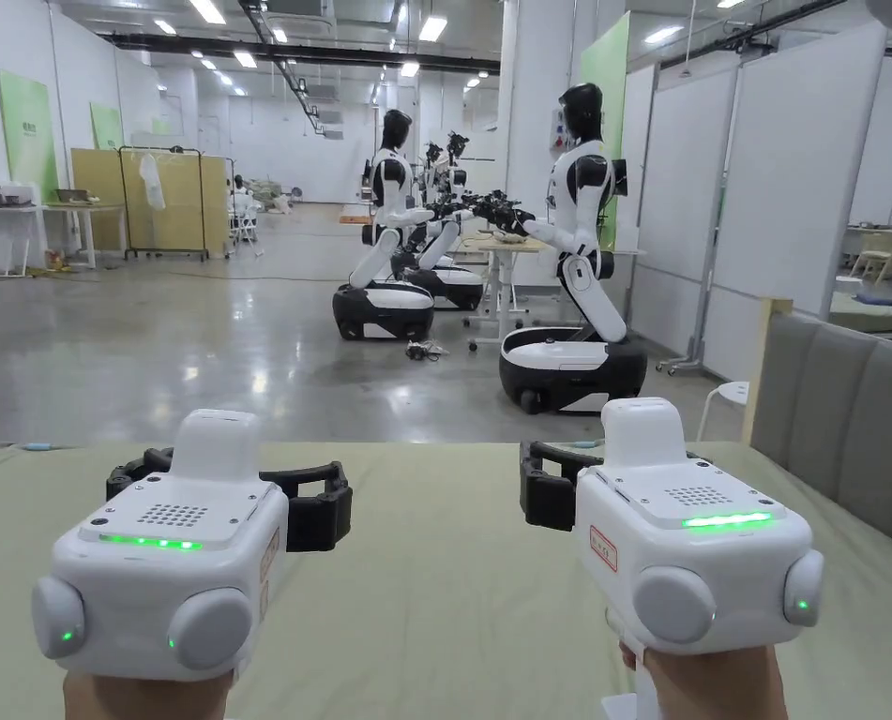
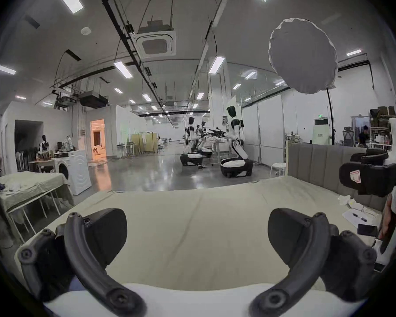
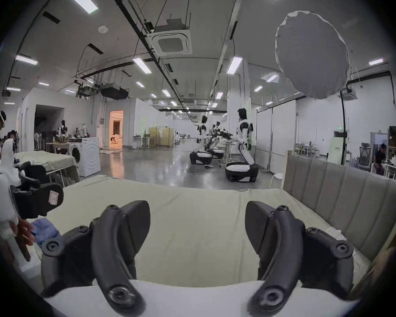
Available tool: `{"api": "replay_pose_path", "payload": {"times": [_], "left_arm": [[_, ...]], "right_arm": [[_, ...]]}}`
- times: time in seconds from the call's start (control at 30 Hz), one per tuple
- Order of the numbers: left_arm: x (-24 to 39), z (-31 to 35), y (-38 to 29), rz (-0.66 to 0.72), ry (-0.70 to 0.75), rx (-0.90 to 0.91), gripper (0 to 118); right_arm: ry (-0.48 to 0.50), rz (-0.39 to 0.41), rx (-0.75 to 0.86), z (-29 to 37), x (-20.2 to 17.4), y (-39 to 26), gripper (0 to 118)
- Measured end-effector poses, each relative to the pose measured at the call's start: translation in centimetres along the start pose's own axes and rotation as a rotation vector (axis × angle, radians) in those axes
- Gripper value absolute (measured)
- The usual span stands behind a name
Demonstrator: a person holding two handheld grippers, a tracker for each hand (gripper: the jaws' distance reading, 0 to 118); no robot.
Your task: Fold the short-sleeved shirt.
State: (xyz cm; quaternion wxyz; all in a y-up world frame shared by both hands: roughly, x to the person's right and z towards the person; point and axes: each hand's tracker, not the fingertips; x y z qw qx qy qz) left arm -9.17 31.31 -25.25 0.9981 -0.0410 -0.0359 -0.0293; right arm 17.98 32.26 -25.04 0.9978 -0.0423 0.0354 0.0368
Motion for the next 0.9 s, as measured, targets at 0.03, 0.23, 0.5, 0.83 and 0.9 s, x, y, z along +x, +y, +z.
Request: {"api": "replay_pose_path", "payload": {"times": [0.03,0.23,0.5,0.83,0.9], "left_arm": [[0.0,0.0,0.1,-0.004,0.009,0.008,118],[0.0,0.3,0.1,0.002,-0.005,0.01,118],[-0.5,0.6,-0.6,0.024,0.004,0.008,118],[-0.8,0.7,-0.9,0.04,0.017,-0.001,118],[-0.8,0.7,-0.8,0.042,0.015,0.001,118]], "right_arm": [[0.011,0.002,0.002,0.1,0.0,0.1,92],[0.0,0.039,-0.043,0.8,-1.7,1.1,93],[-0.116,0.031,-0.125,1.6,-3.1,2.6,92],[-0.078,0.0,-0.124,2.0,-2.7,2.5,93],[-0.024,-0.061,-0.104,2.3,-2.2,2.4,93]]}}
